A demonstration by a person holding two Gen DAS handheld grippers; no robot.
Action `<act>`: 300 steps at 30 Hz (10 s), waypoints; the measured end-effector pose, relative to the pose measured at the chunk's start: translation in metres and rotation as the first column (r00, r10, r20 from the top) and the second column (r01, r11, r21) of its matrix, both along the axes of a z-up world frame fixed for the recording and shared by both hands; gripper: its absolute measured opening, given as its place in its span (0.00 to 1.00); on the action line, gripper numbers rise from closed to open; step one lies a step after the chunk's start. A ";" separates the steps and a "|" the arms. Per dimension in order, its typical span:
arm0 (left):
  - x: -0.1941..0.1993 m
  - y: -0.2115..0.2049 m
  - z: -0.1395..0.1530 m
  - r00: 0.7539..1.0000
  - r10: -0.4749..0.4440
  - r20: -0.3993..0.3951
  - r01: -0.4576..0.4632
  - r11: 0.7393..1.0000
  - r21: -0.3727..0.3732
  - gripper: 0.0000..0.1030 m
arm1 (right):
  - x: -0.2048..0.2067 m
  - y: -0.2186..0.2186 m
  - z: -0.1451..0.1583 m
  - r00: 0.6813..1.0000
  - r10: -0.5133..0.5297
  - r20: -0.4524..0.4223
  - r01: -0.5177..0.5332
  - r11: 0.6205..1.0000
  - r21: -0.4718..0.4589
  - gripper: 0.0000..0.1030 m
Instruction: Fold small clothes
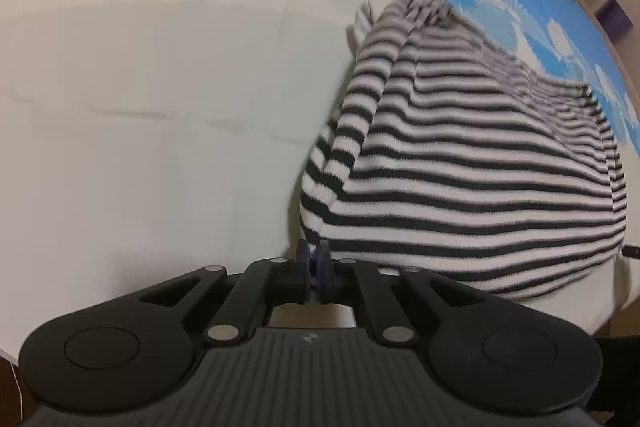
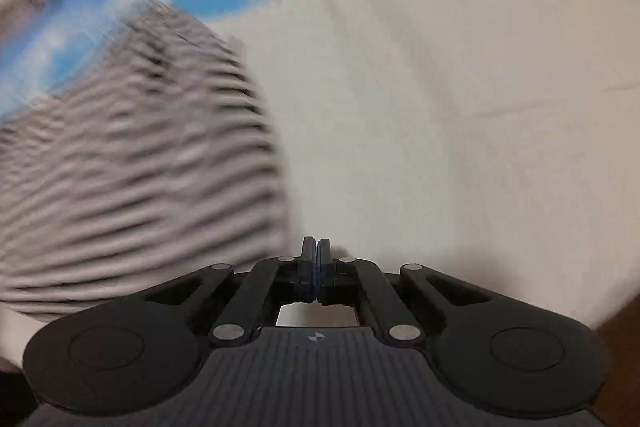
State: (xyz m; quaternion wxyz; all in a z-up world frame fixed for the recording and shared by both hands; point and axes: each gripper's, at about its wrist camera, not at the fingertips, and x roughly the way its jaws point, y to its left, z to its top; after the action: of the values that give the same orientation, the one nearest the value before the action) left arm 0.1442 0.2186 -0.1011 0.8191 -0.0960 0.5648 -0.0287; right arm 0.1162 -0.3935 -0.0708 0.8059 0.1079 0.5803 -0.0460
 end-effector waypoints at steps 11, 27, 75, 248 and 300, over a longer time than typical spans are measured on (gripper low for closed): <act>0.004 -0.062 0.018 0.967 -0.234 0.106 0.250 0.951 -0.182 0.42 | 0.013 0.019 0.012 0.988 0.088 0.124 -0.101 0.990 0.102 0.45; 0.040 -0.071 -0.006 0.986 -0.160 -0.043 0.160 0.987 0.004 0.40 | 0.028 0.024 0.003 0.997 0.071 0.031 -0.074 0.993 0.089 0.15; 0.098 -0.098 0.018 0.969 -0.115 0.221 0.100 0.992 0.078 0.43 | 0.052 0.058 0.009 0.966 0.230 0.115 -0.226 0.973 -0.049 0.39; 0.000 -0.223 0.043 0.965 -0.148 0.215 0.196 0.956 -0.220 0.77 | 0.007 0.018 0.061 0.899 0.109 0.424 -0.265 0.907 0.328 0.05; -0.001 -0.272 0.011 0.920 -0.383 0.085 0.389 0.918 -0.074 0.93 | 0.093 -0.007 0.010 0.929 -0.294 0.223 0.241 0.941 0.236 0.05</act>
State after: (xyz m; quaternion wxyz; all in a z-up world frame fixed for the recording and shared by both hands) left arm 0.1436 -0.0537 -0.0898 0.8112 -0.0182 0.5422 -0.2183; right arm 0.2096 -0.4009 -0.0603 0.8445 0.2735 0.4530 -0.0819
